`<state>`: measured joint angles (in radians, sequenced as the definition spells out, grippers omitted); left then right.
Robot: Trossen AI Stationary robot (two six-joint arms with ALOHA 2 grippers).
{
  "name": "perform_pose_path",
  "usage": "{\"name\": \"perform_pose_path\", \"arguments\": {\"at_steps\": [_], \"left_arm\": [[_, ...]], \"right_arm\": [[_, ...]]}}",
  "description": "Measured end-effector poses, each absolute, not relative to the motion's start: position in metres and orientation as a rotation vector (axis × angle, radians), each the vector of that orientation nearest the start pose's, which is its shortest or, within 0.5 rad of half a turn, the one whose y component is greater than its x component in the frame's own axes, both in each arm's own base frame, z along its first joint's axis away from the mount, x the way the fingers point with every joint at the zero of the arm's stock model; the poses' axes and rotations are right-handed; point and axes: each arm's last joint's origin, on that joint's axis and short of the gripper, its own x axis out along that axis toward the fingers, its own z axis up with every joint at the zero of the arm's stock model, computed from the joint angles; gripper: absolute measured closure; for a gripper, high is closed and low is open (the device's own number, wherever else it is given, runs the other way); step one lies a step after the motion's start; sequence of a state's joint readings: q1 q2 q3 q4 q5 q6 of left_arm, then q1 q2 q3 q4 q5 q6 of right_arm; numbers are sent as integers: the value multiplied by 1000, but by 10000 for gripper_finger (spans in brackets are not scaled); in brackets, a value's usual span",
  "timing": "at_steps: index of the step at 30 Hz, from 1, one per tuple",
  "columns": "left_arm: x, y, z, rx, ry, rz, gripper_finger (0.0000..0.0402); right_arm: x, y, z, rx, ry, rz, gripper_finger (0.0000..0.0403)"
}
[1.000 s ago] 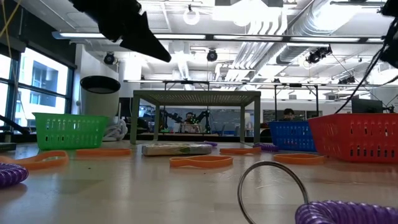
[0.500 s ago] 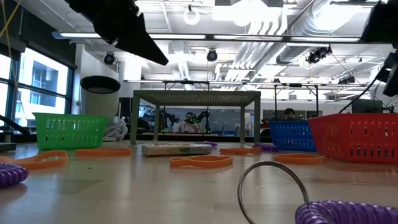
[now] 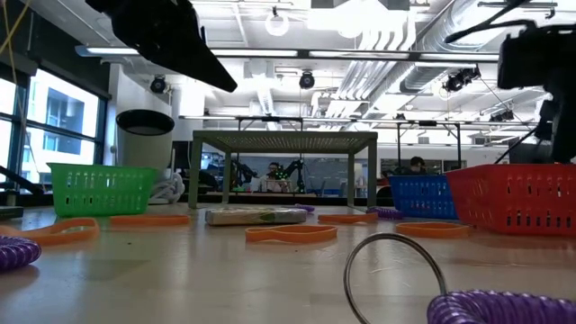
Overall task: Pick & Place Office Desk Supplies
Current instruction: Put the blue rubberband into the red basket
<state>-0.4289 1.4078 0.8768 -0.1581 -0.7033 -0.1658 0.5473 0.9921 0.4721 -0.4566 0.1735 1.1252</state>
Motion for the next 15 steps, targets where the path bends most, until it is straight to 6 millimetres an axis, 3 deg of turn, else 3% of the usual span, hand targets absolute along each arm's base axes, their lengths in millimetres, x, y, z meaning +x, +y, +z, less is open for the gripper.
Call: {"name": "perform_pose_path", "arguments": {"at_steps": [7,15], "left_arm": [[269,-103,234,209,564,312,215],[268,-102,233,216,577,313,215]], "right_arm": [[154,78,175,710,952,-242,377],[157,77,177,703,922,-239,261]]}}
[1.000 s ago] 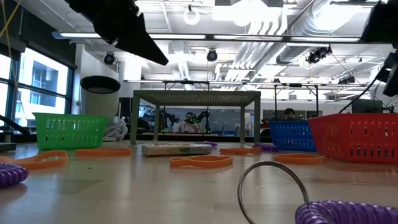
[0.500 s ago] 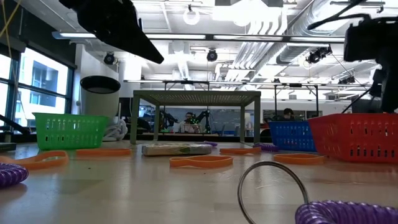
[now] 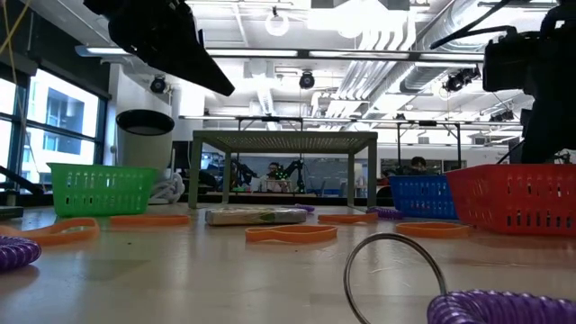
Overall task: Pick & Place Office Desk Supplies
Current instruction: Put the blue rubberband into the red basket, then put the violet spring keychain into the blue basket
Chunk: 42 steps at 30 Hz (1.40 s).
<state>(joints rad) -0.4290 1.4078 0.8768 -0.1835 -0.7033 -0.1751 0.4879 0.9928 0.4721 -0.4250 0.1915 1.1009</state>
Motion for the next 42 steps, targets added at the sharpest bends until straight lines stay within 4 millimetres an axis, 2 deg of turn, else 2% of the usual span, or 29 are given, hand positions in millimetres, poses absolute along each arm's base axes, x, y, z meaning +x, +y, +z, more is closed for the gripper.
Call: {"name": "perform_pose_path", "arguments": {"at_steps": [5,11,17,25,29,33,37,40,42], "left_arm": [[268,-102,233,214,577,313,215],[268,-102,233,199,574,318,215],[268,-102,232,151,570,332,215],[268,-102,232,148,569,333,215],[268,-102,232,141,573,318,215],[275,-92,229,211,594,308,215],[293,-74,227,232,588,166,215],[308,-55,223,219,558,63,215],[315,-38,218,222,568,56,215]], "right_arm": [[164,81,184,543,836,-73,215],[178,86,204,364,633,74,221],[193,74,221,133,421,91,234],[208,48,209,90,471,-27,239],[212,44,208,94,479,-52,239],[214,48,214,93,461,-25,239],[214,60,223,60,429,36,239],[214,73,231,61,378,81,239],[212,81,234,47,356,101,239]]}}
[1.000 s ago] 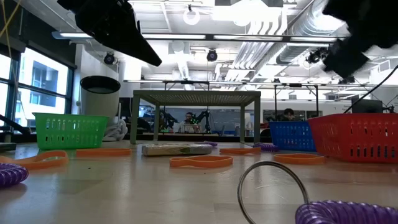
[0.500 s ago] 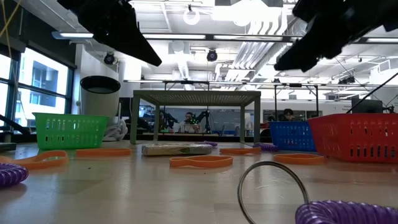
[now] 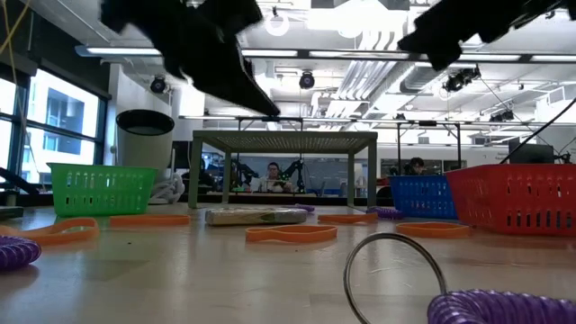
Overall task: Pick & Place Office Desk Supplies
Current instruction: Put the violet spring keychain into the blue basket
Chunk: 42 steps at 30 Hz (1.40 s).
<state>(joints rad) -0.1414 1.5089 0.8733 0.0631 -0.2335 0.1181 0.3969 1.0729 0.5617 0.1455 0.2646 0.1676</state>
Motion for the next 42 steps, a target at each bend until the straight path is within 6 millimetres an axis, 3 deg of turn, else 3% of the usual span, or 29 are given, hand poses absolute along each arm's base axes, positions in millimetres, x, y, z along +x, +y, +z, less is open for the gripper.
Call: {"name": "perform_pose_path", "arguments": {"at_steps": [6,11,15,23,35,42], "left_arm": [[335,4,195,218,570,115,215],[347,23,167,213,594,162,215],[355,27,147,215,598,196,215],[363,32,127,214,582,282,215],[362,53,115,87,591,358,215],[359,63,112,1,618,312,215]], "right_arm": [[205,99,238,-8,299,120,239],[202,105,239,-13,287,133,239],[202,108,238,-15,289,142,239],[208,110,229,-36,316,121,239],[212,113,230,-34,277,137,239],[212,113,231,-32,274,137,239]]}}
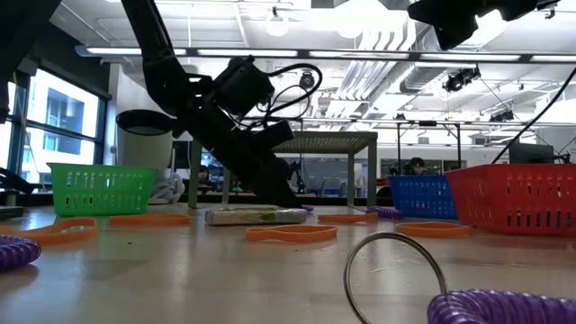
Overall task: Pick & Place Office Desk Supplies
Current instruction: Put the violet spring keychain into the blue basket
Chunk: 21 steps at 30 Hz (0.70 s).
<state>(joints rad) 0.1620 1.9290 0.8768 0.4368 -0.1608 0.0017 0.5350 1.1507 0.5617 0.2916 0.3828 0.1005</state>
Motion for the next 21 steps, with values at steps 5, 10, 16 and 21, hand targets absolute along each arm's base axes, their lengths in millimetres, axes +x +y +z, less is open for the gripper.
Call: {"name": "perform_pose_path", "arguments": {"at_steps": [5,10,16,21], "left_arm": [[360,63,104,-3,644,306,215],[359,62,90,-16,695,273,220],[357,61,83,-51,731,269,249],[357,61,83,-59,734,261,296]], "right_arm": [[212,113,231,-29,269,138,239],[212,113,231,-21,265,137,239],[212,113,231,-20,264,137,239],[212,113,231,-20,264,137,239]]}}
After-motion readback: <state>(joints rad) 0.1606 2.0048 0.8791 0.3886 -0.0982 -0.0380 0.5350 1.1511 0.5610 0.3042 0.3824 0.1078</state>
